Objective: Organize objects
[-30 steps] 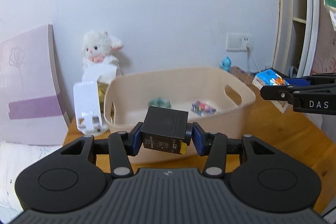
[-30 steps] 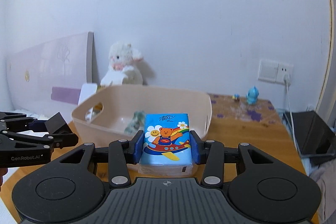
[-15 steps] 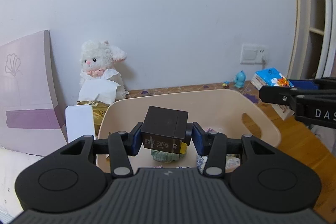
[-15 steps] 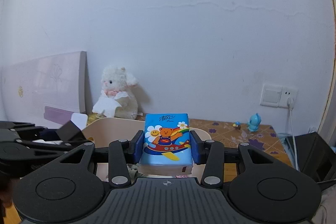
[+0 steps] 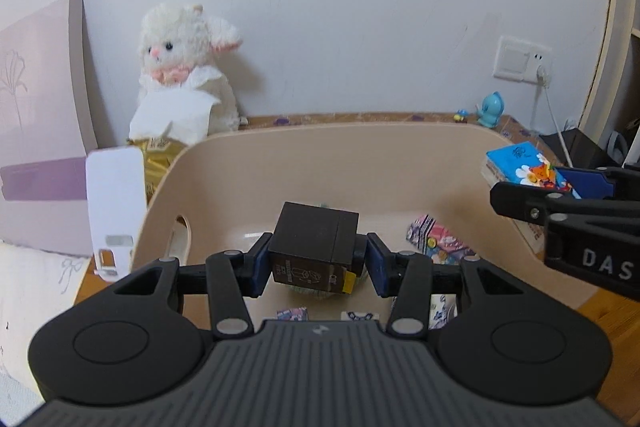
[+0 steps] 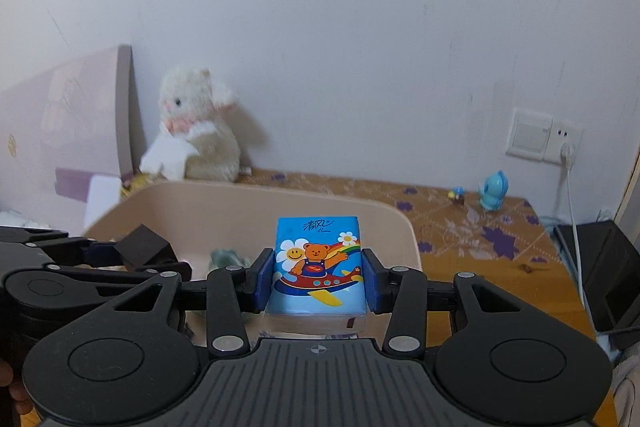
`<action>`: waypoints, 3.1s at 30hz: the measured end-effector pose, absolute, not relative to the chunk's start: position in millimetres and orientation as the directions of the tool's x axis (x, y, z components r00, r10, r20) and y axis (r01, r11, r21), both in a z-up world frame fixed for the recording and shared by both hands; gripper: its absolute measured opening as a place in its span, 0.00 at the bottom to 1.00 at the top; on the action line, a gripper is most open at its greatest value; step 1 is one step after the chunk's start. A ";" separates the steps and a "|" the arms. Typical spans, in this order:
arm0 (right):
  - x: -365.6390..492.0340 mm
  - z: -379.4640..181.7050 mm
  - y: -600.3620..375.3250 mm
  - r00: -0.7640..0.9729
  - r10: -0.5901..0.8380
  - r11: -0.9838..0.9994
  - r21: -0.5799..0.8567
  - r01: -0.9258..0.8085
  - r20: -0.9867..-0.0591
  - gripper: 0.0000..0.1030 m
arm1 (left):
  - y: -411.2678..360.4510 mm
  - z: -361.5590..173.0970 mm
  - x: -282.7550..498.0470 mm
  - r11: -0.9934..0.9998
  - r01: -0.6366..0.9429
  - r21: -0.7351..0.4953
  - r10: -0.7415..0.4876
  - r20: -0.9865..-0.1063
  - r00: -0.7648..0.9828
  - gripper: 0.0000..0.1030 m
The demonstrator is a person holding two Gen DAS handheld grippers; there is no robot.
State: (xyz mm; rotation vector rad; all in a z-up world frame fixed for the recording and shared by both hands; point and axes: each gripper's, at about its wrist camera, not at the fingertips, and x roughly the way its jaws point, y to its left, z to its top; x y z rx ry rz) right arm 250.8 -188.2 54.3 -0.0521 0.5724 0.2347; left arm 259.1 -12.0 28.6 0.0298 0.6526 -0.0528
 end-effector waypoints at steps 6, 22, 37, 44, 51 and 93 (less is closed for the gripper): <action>262.2 37.7 -187.9 0.775 0.192 0.974 0.022 -0.224 -0.602 0.41 | -13.5 18.2 262.3 0.997 0.065 0.037 -0.026 -0.641 0.767 0.49; 230.7 58.5 -195.5 0.801 0.196 0.973 0.011 -0.230 -0.566 0.98 | -4.2 44.4 223.7 0.998 0.051 0.024 -0.026 -0.609 0.792 0.78; 152.9 68.9 -203.3 0.796 0.208 0.970 0.014 -0.243 -0.568 1.00 | 8.1 55.8 145.3 0.999 0.009 0.050 0.023 -0.604 0.797 0.83; 118.1 62.1 -205.2 0.790 0.212 0.967 0.008 -0.253 -0.575 1.00 | 12.9 50.1 111.0 0.999 0.005 0.041 0.021 -0.612 0.791 0.83; 90.1 50.6 -204.1 0.781 0.200 0.967 -0.011 -0.256 -0.591 1.00 | 10.8 40.2 79.8 0.998 -0.004 0.061 0.040 -0.609 0.793 0.83; 12.3 41.9 -221.9 0.740 0.229 0.963 0.039 -0.265 -0.632 1.00 | -15.8 34.2 -12.9 0.998 0.064 0.017 -0.041 -0.603 0.796 0.83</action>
